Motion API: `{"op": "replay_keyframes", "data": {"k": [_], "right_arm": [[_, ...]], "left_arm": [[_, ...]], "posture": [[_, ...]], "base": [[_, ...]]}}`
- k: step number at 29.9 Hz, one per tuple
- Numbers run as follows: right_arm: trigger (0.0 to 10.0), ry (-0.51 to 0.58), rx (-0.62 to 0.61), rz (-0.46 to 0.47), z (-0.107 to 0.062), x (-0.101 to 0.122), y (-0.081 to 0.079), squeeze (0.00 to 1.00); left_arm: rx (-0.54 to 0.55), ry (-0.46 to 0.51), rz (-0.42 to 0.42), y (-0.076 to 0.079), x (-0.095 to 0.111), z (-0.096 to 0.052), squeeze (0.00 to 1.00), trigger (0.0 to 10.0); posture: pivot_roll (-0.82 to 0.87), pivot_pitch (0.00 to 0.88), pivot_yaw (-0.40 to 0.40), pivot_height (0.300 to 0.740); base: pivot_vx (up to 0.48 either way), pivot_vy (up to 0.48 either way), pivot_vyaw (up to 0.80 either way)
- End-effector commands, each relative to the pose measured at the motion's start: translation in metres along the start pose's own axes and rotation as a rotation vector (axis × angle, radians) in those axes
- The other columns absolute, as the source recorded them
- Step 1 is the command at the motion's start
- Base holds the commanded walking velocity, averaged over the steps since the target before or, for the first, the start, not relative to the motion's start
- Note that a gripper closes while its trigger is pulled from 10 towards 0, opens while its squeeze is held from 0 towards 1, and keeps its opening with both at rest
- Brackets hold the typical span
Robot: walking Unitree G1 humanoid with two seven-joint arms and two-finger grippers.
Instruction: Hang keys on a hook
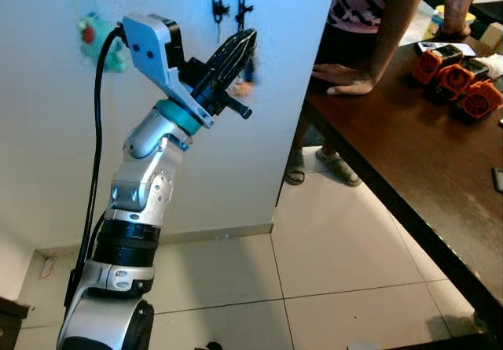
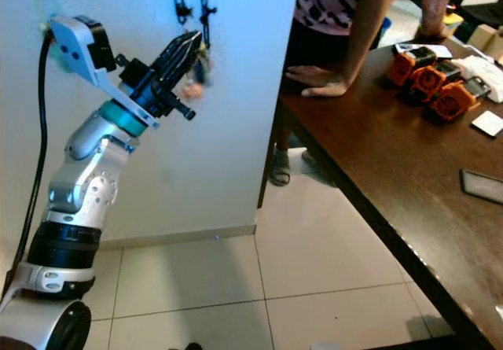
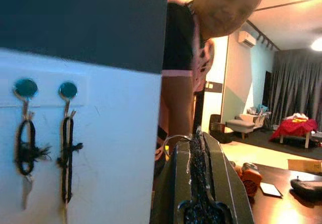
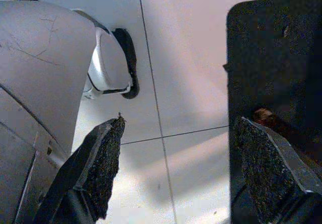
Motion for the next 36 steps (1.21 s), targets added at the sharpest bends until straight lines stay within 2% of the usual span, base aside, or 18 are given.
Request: {"op": "replay_keyframes", "data": {"k": [1,12,14,15,16,17,18,19,20,21,22,23,25,26,27,30,36], "right_arm": [[10.0,-0.021,0.035,0.012,-0.001,-0.008,-0.012,0.00],[10.0,-0.021,0.039,0.023,-0.001,-0.008,-0.013,0.00],[10.0,-0.022,0.042,0.027,-0.001,-0.008,-0.015,0.00],[10.0,-0.022,0.043,0.029,-0.001,-0.008,-0.015,0.00],[10.0,-0.022,0.043,0.029,-0.001,-0.008,-0.015,0.00],[10.0,-0.007,0.034,0.039,-0.001,-0.006,-0.009,0.00],[10.0,0.005,0.027,0.045,-0.001,-0.004,-0.004,0.00],[10.0,0.005,0.027,0.045,-0.001,-0.004,-0.004,0.00],[10.0,0.027,0.020,0.045,-0.001,0.000,0.005,0.00],[10.0,0.027,0.020,0.045,-0.001,0.000,0.005,0.00],[10.0,0.028,0.015,0.047,-0.002,-0.003,0.012,0.00],[10.0,0.020,0.013,0.045,-0.003,-0.007,0.015,0.00],[10.0,0.020,0.013,0.045,-0.003,-0.007,0.015,0.00],[10.0,0.011,0.011,0.044,-0.003,-0.011,0.018,0.00],[10.0,-0.006,0.011,0.037,-0.004,-0.017,0.019,0.00],[10.0,-0.028,0.009,0.029,-0.005,-0.024,0.020,0.00],[10.0,-0.036,0.010,0.028,-0.006,-0.027,0.021,0.00]], "left_arm": [[-0.021,0.006,-0.002,0.003,0.003,0.002,0.00,10.0],[-0.043,0.010,-0.012,0.005,0.005,0.000,0.00,10.0],[-0.043,0.027,-0.050,0.004,0.009,-0.001,0.00,10.0],[-0.081,0.043,-0.116,0.010,0.013,-0.003,0.00,10.0],[-0.081,0.043,-0.116,0.010,0.013,-0.003,0.00,10.0],[-0.158,0.066,-0.242,0.019,0.020,-0.009,0.00,10.0],[-0.184,0.075,-0.287,0.022,0.022,-0.012,0.00,10.0],[-0.184,0.075,-0.287,0.022,0.022,-0.012,0.00,10.0],[-0.316,0.120,-0.466,0.032,0.036,-0.029,0.00,10.0],[-0.316,0.120,-0.466,0.032,0.036,-0.029,0.00,10.0],[-0.465,0.148,-0.539,0.045,0.051,-0.050,0.00,10.0],[-0.545,0.162,-0.583,0.052,0.061,-0.062,0.00,10.0],[-0.545,0.162,-0.583,0.052,0.061,-0.062,0.00,10.0],[-0.568,0.156,-0.592,0.053,0.064,-0.068,0.00,10.0],[-0.537,0.145,-0.559,0.048,0.062,-0.067,0.00,10.0],[-0.500,0.151,-0.529,0.043,0.062,-0.066,0.00,10.0],[-0.440,0.135,-0.511,0.037,0.057,-0.060,0.00,10.0]], "posture": [[-0.09,0.067,0.100,0.740],[-0.09,0.078,0.103,0.740],[-0.10,0.081,0.108,0.740],[-0.10,0.082,0.111,0.740],[-0.10,0.082,0.111,0.740],[-0.10,0.075,0.114,0.740],[-0.10,0.075,0.114,0.740],[-0.10,0.075,0.114,0.740],[-0.11,0.070,0.120,0.740],[-0.11,0.070,0.120,0.740],[-0.11,0.082,0.117,0.740],[-0.11,0.084,0.116,0.740],[-0.11,0.084,0.116,0.740],[-0.11,0.084,0.116,0.740],[-0.09,0.085,0.110,0.740],[-0.09,0.089,0.107,0.740],[-0.09,0.089,0.107,0.740]], "base": [[0.480,0.000,0.00],[0.480,0.000,0.00],[0.360,0.000,0.00],[0.000,0.000,0.00],[0.000,0.000,0.00],[0.000,0.000,0.00],[0.000,0.000,0.00],[0.000,0.000,0.00],[-0.300,0.000,0.00],[-0.300,0.000,0.00],[-0.304,0.000,0.00],[-0.315,0.000,0.00],[-0.315,0.000,0.00],[-0.315,0.000,0.00],[0.000,0.000,0.00],[0.000,0.000,0.00],[0.000,0.000,0.00]]}}
Point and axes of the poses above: a point about 5 cm out from each wrist's last joint towards the gripper, its own z axis pointing out of the wrist towards the gripper, its own x axis along the axis of the wrist's last joint, y = z × x, the point moved 5 cm from there along z, pointing out of the wrist towards the gripper, and after that the axes turned 2 degrees about -z, right-handed, at the moved point
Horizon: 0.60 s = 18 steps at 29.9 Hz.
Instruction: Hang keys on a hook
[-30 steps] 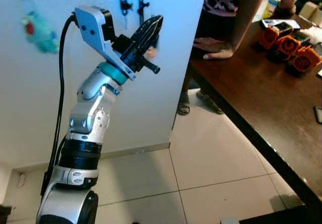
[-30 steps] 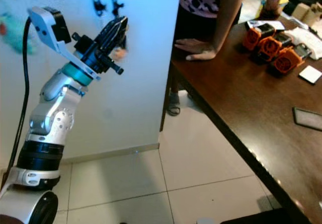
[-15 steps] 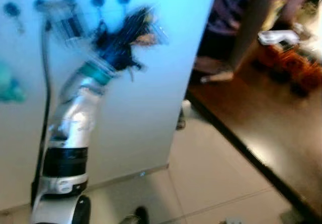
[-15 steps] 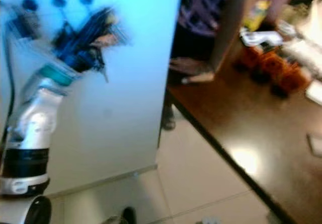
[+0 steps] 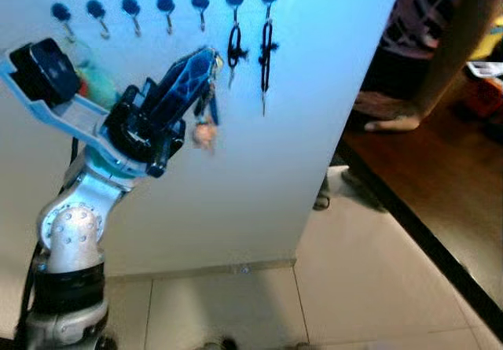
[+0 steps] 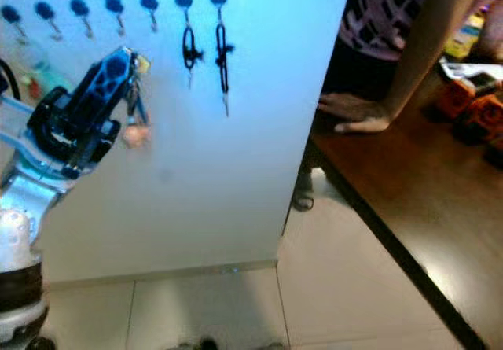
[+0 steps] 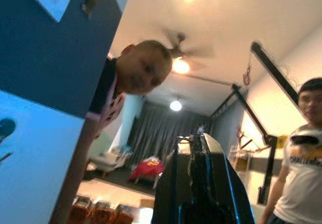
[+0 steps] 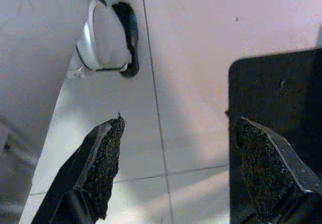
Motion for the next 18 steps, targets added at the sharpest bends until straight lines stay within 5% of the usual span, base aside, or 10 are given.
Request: {"op": "replay_keyframes", "data": {"k": [1,13,16,18], "right_arm": [[10.0,-0.034,0.024,0.007,-0.001,-0.012,-0.009,0.00],[10.0,-0.021,0.027,0.015,0.000,-0.006,-0.011,0.00],[10.0,-0.019,0.026,0.018,0.000,-0.005,-0.011,0.00],[10.0,-0.018,0.026,0.018,0.000,-0.005,-0.011,0.00]], "left_arm": [[0.041,-0.031,0.016,-0.006,-0.003,0.000,0.00,10.0],[0.201,-0.120,0.098,-0.035,-0.025,0.007,0.00,10.0],[0.291,-0.217,0.322,-0.054,-0.035,0.013,0.00,10.0],[0.286,-0.248,0.370,-0.055,-0.038,0.015,0.00,10.0]], "posture": [[-0.09,0.089,0.107,0.740],[-0.09,0.081,0.111,0.740],[-0.09,0.080,0.111,0.740],[-0.09,0.080,0.111,0.740]], "base": [[0.000,0.000,0.00],[0.000,0.000,0.00],[0.000,0.000,0.00],[0.000,0.000,0.00]]}}
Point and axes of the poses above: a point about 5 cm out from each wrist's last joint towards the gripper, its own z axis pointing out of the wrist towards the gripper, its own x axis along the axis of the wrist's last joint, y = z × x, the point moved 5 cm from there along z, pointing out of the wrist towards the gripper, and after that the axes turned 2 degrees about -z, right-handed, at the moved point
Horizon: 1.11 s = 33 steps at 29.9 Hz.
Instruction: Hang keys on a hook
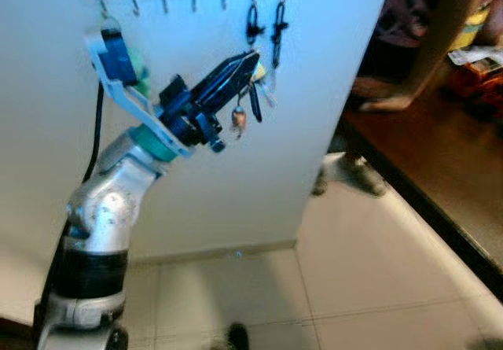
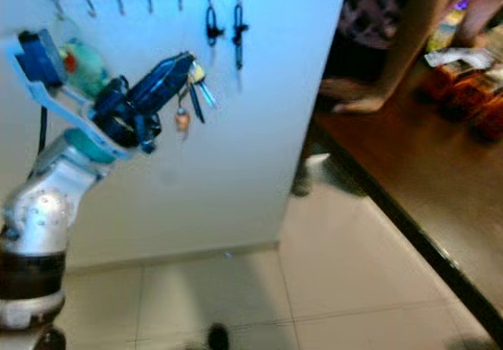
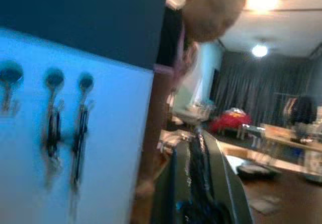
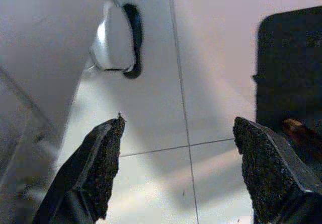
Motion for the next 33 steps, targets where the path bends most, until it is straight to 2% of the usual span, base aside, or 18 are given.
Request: {"op": "replay_keyframes", "data": {"k": [1,7,11,21,27,29,33], "right_arm": [[10.0,-0.007,0.015,0.008,0.000,-0.003,-0.006,0.00],[10.0,-0.007,0.018,0.002,0.000,-0.003,-0.007,0.00],[10.0,-0.003,0.021,0.000,0.000,0.000,-0.008,0.00],[10.0,0.007,0.025,0.001,0.001,0.003,-0.011,0.00],[10.0,0.007,0.024,0.003,0.001,0.002,-0.011,0.00],[10.0,0.007,0.024,0.003,0.001,0.002,-0.011,0.00],[10.0,-0.003,0.020,0.006,0.000,-0.004,-0.010,0.00]], "left_arm": [[-0.011,-0.044,0.090,0.002,-0.006,0.002,0.00,10.0],[0.011,-0.040,0.167,0.000,-0.001,0.009,0.00,10.0],[0.054,-0.050,0.248,-0.006,-0.007,0.015,0.00,10.0],[0.065,-0.040,0.360,-0.008,-0.007,0.026,0.00,10.0],[0.064,-0.048,0.477,-0.009,-0.008,0.032,0.00,10.0],[0.064,-0.048,0.477,-0.009,-0.008,0.032,0.00,10.0],[0.092,-0.072,0.569,-0.018,-0.007,0.034,0.00,10.0]], "posture": [[-0.09,0.080,0.110,0.740],[-0.09,0.072,0.112,0.740],[-0.09,0.069,0.113,0.740],[-0.09,0.069,0.119,0.740],[-0.10,0.078,0.120,0.740],[-0.10,0.078,0.120,0.740],[-0.10,0.091,0.125,0.740]], "base": [[0.000,0.000,0.00],[0.000,0.000,0.00],[0.000,0.000,0.00],[0.000,0.000,0.00],[0.000,0.000,0.00],[0.000,0.000,0.00],[0.000,0.000,0.00]]}}
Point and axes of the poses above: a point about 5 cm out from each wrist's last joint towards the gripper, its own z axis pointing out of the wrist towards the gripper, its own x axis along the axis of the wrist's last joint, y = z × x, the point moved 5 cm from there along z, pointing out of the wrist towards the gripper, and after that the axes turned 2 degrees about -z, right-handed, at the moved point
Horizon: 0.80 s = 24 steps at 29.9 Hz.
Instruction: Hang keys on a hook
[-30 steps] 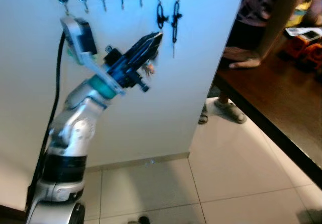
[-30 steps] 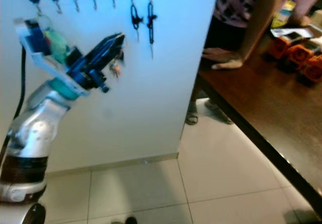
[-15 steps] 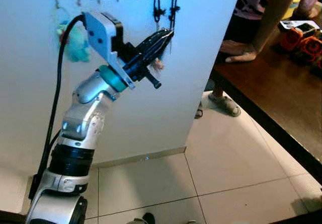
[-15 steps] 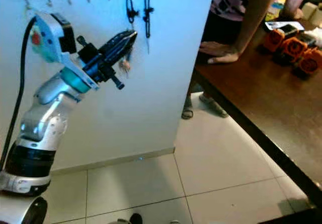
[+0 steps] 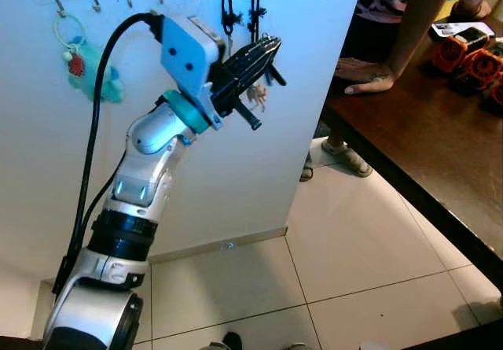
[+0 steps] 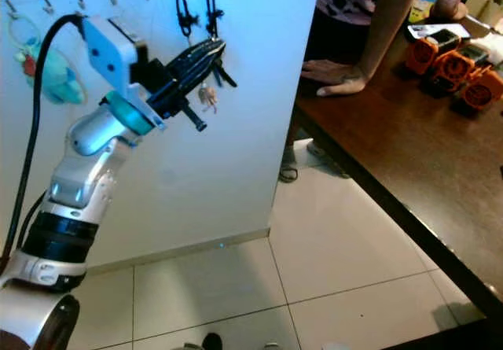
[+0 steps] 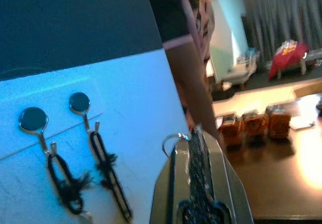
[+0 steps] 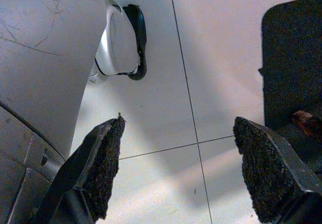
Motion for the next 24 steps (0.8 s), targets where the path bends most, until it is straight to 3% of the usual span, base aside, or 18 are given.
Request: {"op": "replay_keyframes", "data": {"k": [1,7,24], "right_arm": [[10.0,-0.032,0.016,0.009,-0.002,-0.013,-0.008,0.00],[10.0,-0.049,0.020,0.012,-0.003,-0.022,-0.014,0.00],[10.0,-0.064,0.016,0.012,-0.005,-0.030,-0.014,0.00]], "left_arm": [[0.003,-0.013,0.065,-0.004,0.000,0.000,0.00,10.0],[0.037,-0.022,0.112,-0.011,-0.001,-0.001,0.00,10.0],[0.316,-0.160,0.271,-0.072,-0.014,-0.004,0.00,10.0]], "posture": [[-0.10,0.092,0.126,0.740],[-0.10,0.095,0.125,0.740],[-0.12,0.123,0.124,0.740]], "base": [[0.000,0.000,0.00],[0.000,0.000,0.00],[0.000,0.000,0.00]]}}
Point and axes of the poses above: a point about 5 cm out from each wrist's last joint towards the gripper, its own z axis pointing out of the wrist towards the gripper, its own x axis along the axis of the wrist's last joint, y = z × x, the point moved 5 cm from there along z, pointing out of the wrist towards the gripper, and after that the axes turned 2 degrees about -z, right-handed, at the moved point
